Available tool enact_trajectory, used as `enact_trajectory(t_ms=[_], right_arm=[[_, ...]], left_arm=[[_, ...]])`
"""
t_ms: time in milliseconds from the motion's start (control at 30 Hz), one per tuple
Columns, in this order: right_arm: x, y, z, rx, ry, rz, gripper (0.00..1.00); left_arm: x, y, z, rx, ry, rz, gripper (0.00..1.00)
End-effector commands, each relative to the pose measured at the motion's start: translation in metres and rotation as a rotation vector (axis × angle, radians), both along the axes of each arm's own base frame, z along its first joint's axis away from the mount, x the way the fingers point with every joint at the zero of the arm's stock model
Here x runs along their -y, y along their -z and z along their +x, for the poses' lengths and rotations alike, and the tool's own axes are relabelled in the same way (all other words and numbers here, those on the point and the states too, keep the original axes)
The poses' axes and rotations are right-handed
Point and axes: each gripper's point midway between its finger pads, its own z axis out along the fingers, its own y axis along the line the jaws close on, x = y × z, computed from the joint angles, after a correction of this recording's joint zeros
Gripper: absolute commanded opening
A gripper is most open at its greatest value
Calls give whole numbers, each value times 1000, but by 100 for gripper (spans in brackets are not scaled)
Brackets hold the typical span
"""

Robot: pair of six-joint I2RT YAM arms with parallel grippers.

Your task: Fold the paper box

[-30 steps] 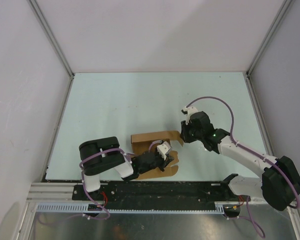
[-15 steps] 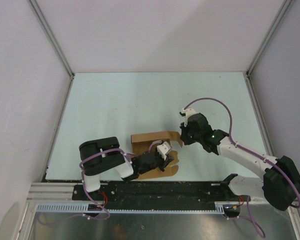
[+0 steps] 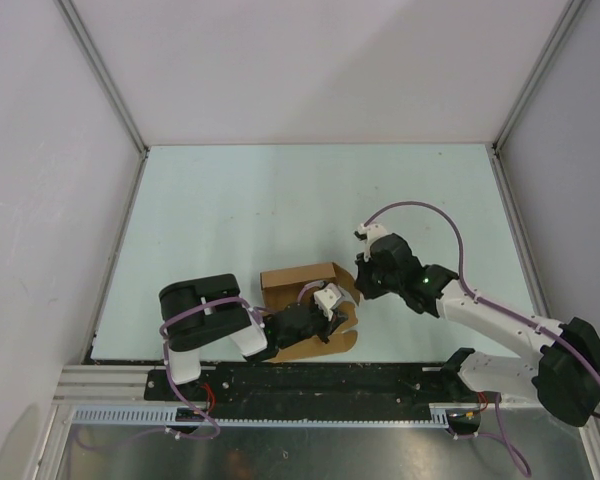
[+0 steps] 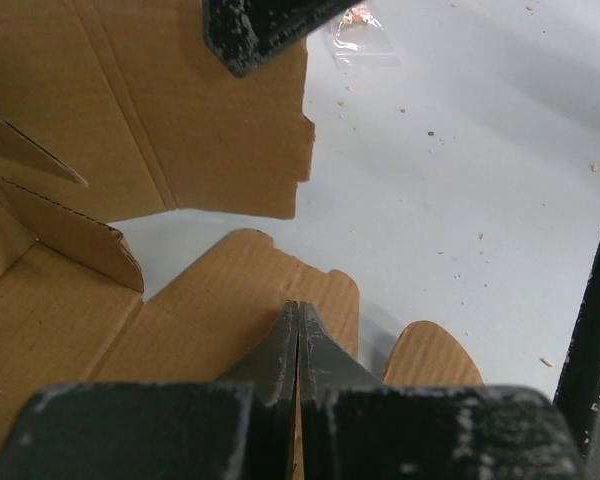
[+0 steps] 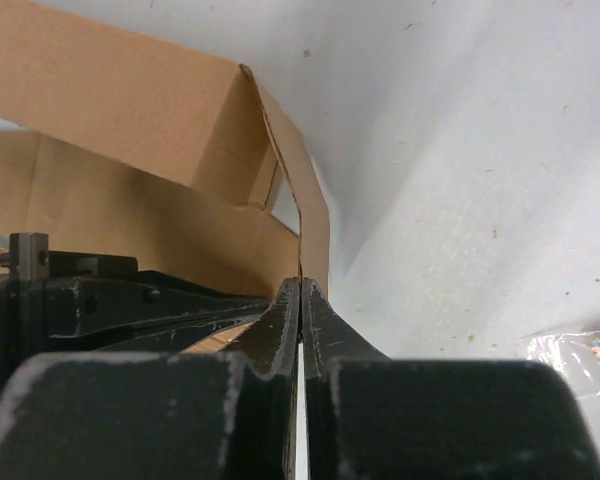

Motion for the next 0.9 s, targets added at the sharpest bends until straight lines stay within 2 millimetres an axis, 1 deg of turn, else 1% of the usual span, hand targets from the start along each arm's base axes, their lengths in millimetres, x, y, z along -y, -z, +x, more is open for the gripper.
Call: enact_trajectory(t_ms=[0, 233, 533, 733, 767, 833, 867], right_arm=[[-14, -25, -1, 29, 4, 67, 0], [-23, -24, -9, 9, 7, 86, 0], [-31, -16, -15, -13, 20, 73, 0], [-25, -6, -16, -3, 49, 10, 0], [-24, -6, -16, 3, 52, 3, 0], [-23, -6, -16, 8, 55, 0, 0], [-23, -5, -16, 6, 55, -5, 0]], left_arm=[[4, 3, -1, -8, -2, 4, 0], [6, 3, -2, -8, 3, 3, 0], [6, 3, -2, -7, 3, 3, 0], [4, -7, -3, 9, 4, -12, 0], [4, -13, -3, 16, 5, -25, 0], [0, -17, -3, 20, -1, -31, 0], [0, -23, -3, 25, -1, -45, 0]])
